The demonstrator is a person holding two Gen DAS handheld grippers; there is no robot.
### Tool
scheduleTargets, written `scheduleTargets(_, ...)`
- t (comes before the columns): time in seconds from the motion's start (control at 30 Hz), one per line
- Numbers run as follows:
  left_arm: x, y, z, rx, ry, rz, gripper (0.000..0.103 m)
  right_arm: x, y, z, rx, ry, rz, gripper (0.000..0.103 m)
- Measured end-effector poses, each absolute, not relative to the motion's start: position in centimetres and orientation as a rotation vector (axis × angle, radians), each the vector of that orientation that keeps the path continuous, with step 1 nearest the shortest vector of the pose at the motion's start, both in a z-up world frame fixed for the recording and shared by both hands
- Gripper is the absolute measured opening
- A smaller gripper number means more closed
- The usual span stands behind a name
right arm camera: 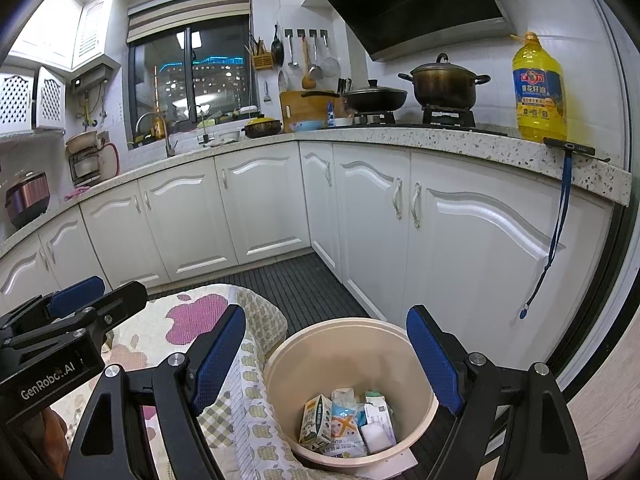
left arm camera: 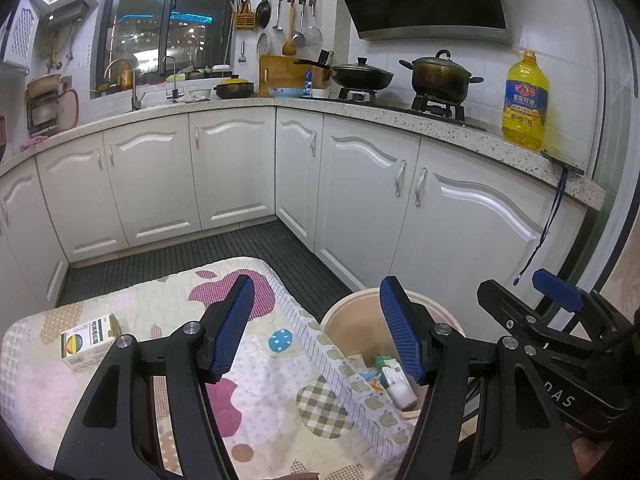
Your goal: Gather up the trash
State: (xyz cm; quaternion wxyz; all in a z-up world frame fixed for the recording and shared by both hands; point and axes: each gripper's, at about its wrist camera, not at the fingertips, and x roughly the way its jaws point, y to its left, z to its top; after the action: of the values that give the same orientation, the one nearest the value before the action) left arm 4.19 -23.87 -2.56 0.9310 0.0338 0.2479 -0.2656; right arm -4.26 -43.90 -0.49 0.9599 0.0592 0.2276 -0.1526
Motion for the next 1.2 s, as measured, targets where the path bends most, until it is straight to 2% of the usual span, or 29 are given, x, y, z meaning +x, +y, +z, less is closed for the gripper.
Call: scheduleTargets(1.2,4.04,-24.27,-2.89,0.081,0.513,-0.546,0.064,-4.12,-43.76,-0.81,0.127,0.467,-0.306,0.081)
